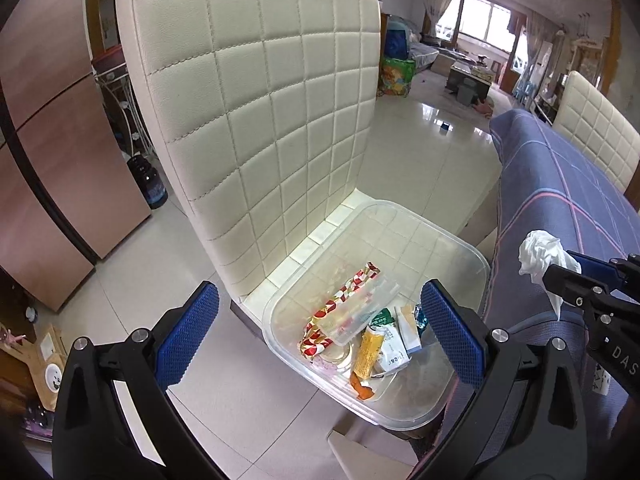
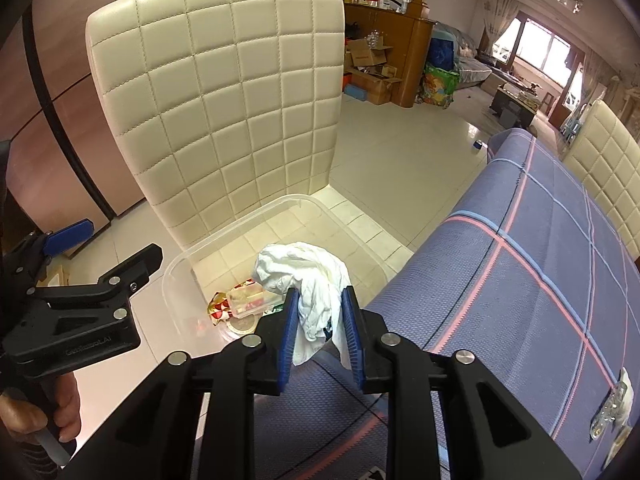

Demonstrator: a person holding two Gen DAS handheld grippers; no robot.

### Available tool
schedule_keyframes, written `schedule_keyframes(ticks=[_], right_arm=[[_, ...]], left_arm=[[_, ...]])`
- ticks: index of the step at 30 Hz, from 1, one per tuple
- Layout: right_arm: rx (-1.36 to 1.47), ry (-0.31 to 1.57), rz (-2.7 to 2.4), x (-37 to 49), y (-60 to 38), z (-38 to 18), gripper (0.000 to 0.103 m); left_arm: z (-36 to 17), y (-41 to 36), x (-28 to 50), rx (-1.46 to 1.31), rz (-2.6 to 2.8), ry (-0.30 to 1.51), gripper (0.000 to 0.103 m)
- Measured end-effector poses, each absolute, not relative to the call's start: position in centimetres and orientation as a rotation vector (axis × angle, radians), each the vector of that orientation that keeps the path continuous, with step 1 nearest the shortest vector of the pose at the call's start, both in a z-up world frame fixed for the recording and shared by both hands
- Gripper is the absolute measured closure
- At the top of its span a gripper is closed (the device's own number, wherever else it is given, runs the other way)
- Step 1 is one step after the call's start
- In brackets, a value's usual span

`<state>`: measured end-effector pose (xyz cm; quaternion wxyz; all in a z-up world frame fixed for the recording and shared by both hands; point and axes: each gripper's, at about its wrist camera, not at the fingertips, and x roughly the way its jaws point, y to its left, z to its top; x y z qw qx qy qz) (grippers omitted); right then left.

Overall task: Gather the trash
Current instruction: 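Carry the yellow wrapper and tissue to the clear bin and release both, then return to the table and grasp the silver pill blister with the left tool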

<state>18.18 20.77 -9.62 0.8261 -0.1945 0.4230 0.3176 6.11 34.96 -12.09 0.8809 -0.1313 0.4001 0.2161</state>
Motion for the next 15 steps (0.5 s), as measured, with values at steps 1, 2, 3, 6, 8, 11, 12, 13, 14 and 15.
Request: schedule_keyframes(ticks=[1,2,3,6,8,11,12,13,14,15], right_arm=[[-0.414,0.899,0.676,18.1,20.8,-9.6,0.06],[-0.412,0.889,0.671,18.0,20.6,-9.4,0.04],[-0.405,0.87,0.668,17.9,20.5,-9.3,0.032],[-0.401,0.833,0.647,17.8,20.1,-8.6,0.031],[-0.389,0.843,0.646,18.0,19.7,-8.6,0.031],[-0.367,0.86,0.644,18.2,19.2,-8.6,0.031],[-0.364,0.862,0.642,18.1,18.9,-8.5,0.031],[-0.363,0.861,0.639,18.1,18.7,-8.5,0.031],[-0.363,0.858,0.634,18.0,18.5,-8.3,0.031],[-0.36,0.855,0.631,17.9,18.1,-8.2,0.031]], left_arm=[[-12.0,35.0,6.1,-0.28,0.453,0.834,0.003],[-12.2,35.3,5.9,-0.29,0.454,0.832,0.003],[-12.2,35.3,5.8,-0.295,0.454,0.83,0.003],[-12.1,35.5,5.7,-0.297,0.462,0.827,0.003],[-12.0,35.4,5.7,-0.298,0.458,0.827,0.003],[-11.7,34.7,5.8,-0.29,0.441,0.828,0.003],[-11.6,34.5,5.8,-0.286,0.436,0.827,0.003],[-11.5,34.2,5.8,-0.282,0.431,0.825,0.003],[-11.2,33.7,5.8,-0.275,0.421,0.823,0.003],[-11.0,33.3,5.8,-0.268,0.413,0.822,0.003]])
